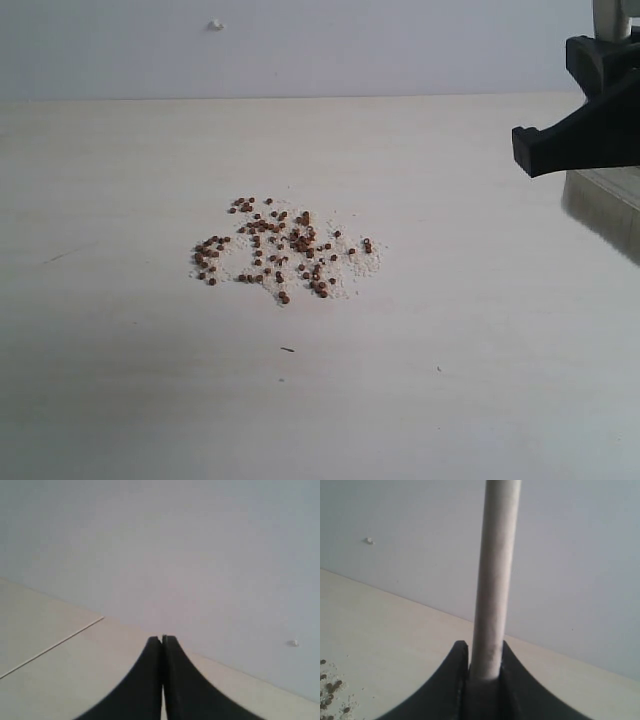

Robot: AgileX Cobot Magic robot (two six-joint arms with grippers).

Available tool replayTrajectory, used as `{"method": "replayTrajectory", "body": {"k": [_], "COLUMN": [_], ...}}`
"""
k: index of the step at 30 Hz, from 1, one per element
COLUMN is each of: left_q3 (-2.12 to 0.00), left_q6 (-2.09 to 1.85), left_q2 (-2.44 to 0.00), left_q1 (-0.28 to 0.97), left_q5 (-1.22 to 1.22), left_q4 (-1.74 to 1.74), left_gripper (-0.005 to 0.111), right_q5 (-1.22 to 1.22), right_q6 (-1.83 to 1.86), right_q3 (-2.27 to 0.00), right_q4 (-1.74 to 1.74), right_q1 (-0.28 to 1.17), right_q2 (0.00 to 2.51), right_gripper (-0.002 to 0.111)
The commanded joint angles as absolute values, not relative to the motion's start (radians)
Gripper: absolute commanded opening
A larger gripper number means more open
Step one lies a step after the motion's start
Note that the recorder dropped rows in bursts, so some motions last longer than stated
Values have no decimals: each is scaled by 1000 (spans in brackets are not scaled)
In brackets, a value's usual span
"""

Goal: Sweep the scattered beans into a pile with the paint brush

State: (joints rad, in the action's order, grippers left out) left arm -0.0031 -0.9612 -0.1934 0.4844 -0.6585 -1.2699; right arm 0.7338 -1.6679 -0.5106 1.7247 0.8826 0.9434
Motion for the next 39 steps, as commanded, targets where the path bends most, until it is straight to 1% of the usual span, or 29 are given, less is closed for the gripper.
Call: {"method": "replayTrajectory", "body": {"k": [1, 6, 13, 23, 31, 33, 37, 38, 39], "left_q3": [0, 0, 0, 0, 0, 0, 0, 0, 0], "left_q6": [-964, -964, -964, -964, -964, -964, -964, -964, -962], "left_q2": [-133, -93, -5, 0, 0, 0, 0, 0, 0], "left_q1": [401, 320, 271, 266, 268, 268, 268, 268, 268], "left_q5": [-658, -661, -664, -664, -596, -514, -403, -381, -352], "left_q4": [-1271, -1271, -1271, -1271, -1243, -1074, -324, -179, -109], "left_gripper": [0, 0, 0, 0, 0, 0, 0, 0, 0], "right_q5": [734, 727, 727, 727, 731, 734, 734, 734, 734], "right_q6": [-1661, -1663, -1663, -1663, -1663, -1661, -1661, -1661, -1661], "right_q3": [-518, -519, -519, -519, -519, -519, -519, -519, -519], "right_q4": [1744, 1744, 1744, 1744, 1744, 1744, 1744, 1744, 1744], "right_q1": [885, 885, 885, 885, 885, 885, 885, 885, 885], "right_q2": [946, 946, 946, 946, 946, 946, 946, 946, 946], "right_gripper": [0, 0, 0, 0, 0, 0, 0, 0, 0]}}
